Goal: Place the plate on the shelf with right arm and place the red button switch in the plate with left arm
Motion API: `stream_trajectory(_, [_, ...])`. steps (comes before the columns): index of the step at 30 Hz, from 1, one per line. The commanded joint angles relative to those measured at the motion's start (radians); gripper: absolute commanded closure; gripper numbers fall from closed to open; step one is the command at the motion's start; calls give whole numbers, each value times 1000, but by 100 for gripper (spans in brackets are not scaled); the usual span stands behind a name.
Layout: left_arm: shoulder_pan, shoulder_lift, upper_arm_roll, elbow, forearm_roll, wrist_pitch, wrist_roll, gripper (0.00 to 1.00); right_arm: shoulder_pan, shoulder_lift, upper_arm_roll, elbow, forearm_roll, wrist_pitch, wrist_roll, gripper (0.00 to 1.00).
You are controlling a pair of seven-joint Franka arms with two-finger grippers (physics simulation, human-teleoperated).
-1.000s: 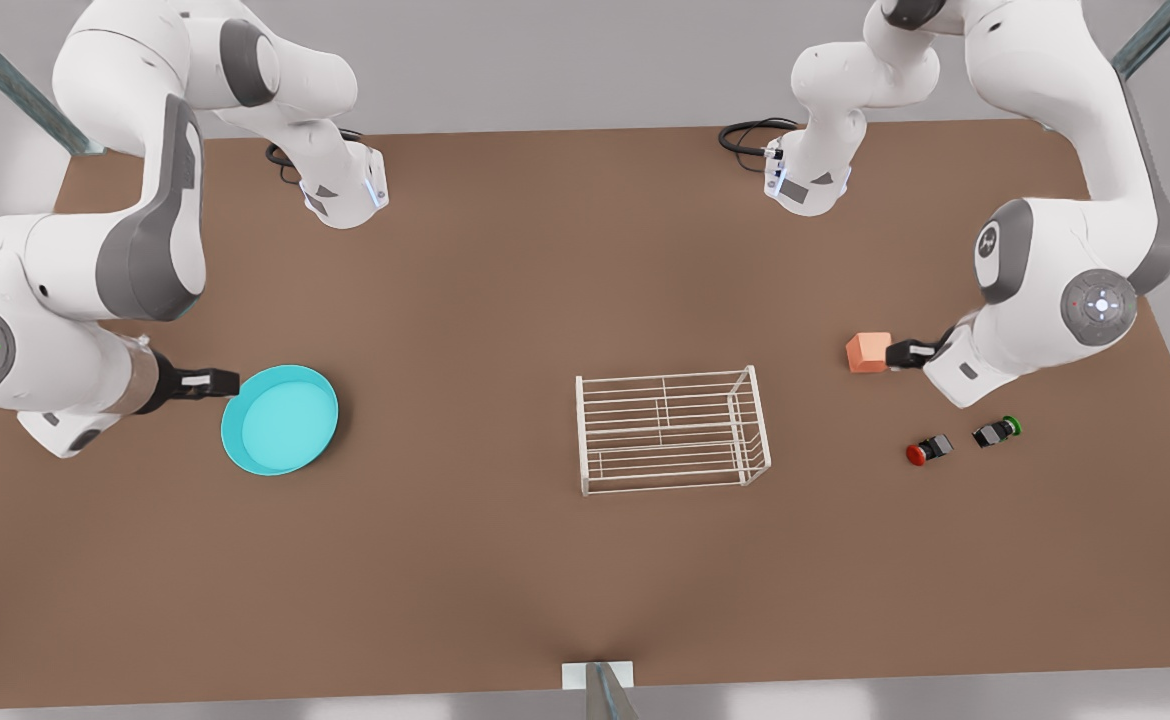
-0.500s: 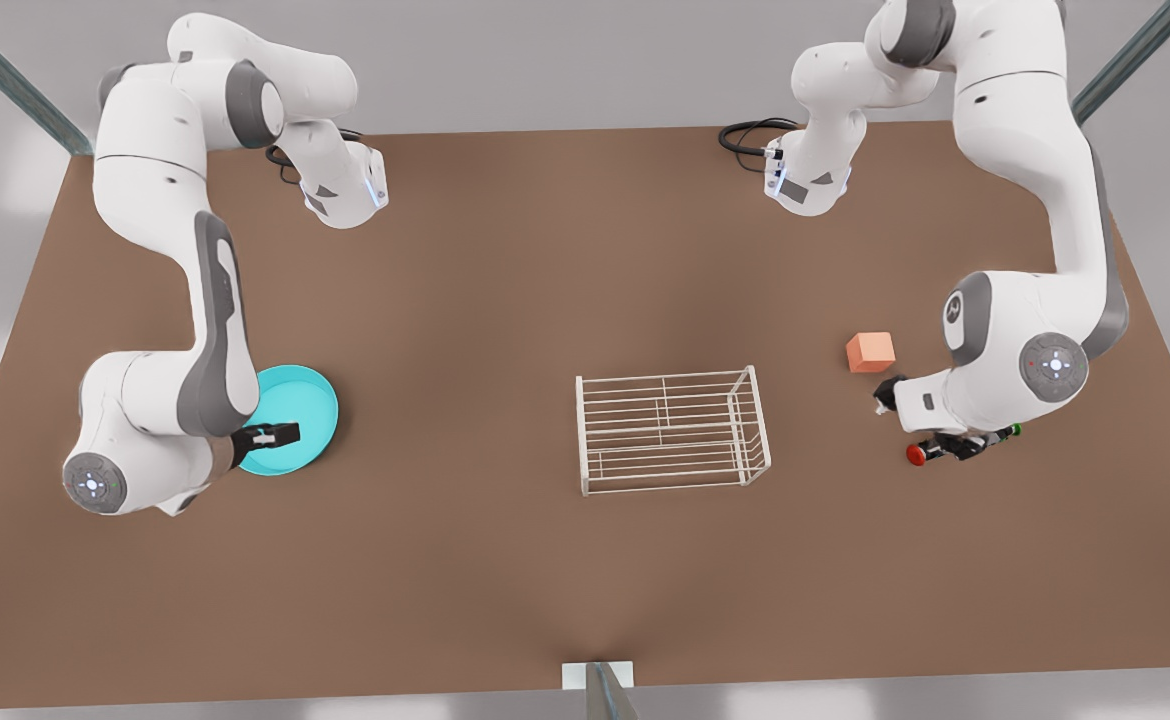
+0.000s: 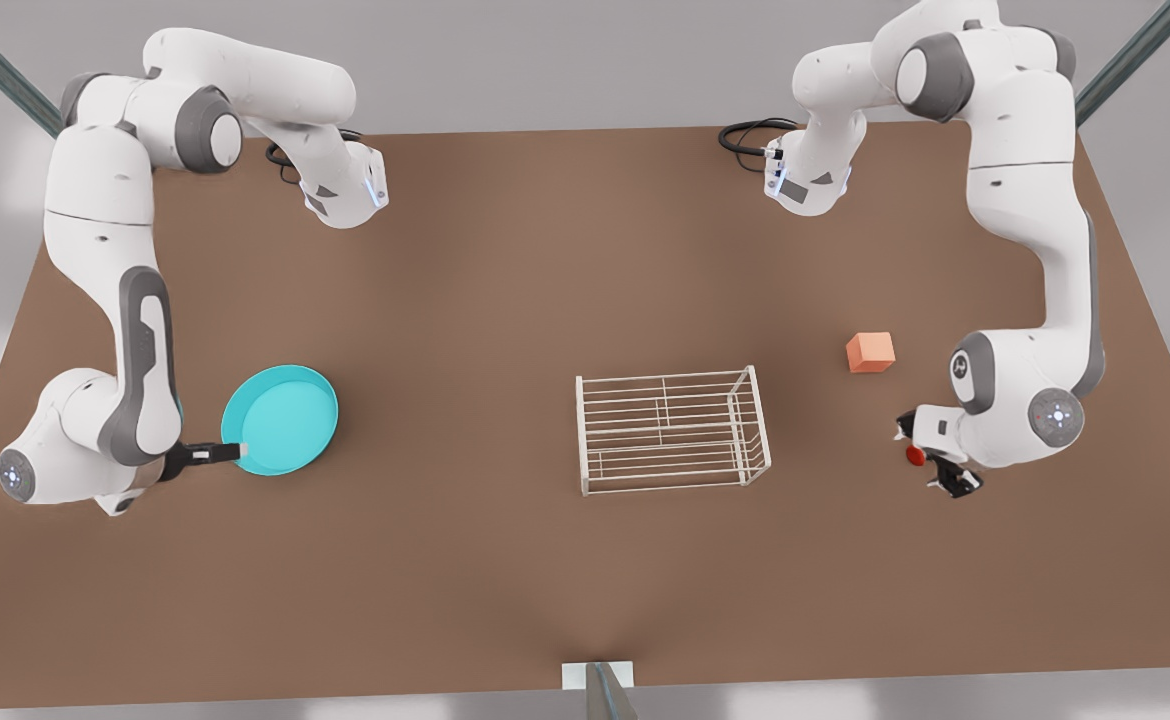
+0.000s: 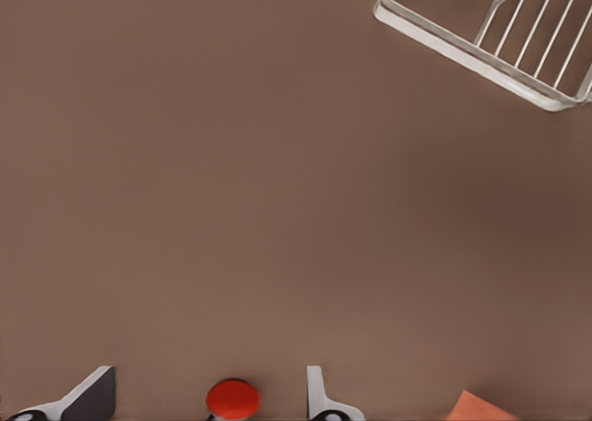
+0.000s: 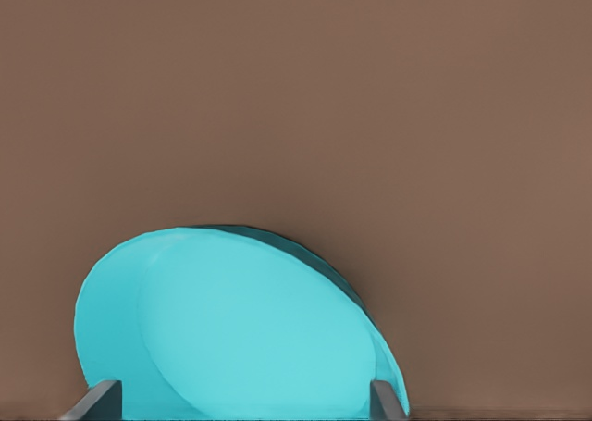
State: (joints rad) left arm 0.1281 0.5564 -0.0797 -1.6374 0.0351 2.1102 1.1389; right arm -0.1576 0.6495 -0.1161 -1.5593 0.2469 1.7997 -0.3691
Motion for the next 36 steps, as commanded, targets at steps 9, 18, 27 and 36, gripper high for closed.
stream_trajectory(9, [84, 34, 0, -41, -3, 47, 470, 0, -10, -133, -36, -346, -34, 552, -660, 0])
stream_trajectory(18, [117, 22, -2, -128, 5, 180, 473, 0, -11, -83, -37, -354, 84, 500, -616, 10])
stream_trajectory(27, [156, 59, 1, -113, 5, 202, 472, 0, 23, -79, -36, -352, 77, 507, -568, 75])
stream_trajectory(36, [196, 60, 1, -183, 6, 261, 473, 0, 23, -99, -36, -344, 78, 498, -550, 94])
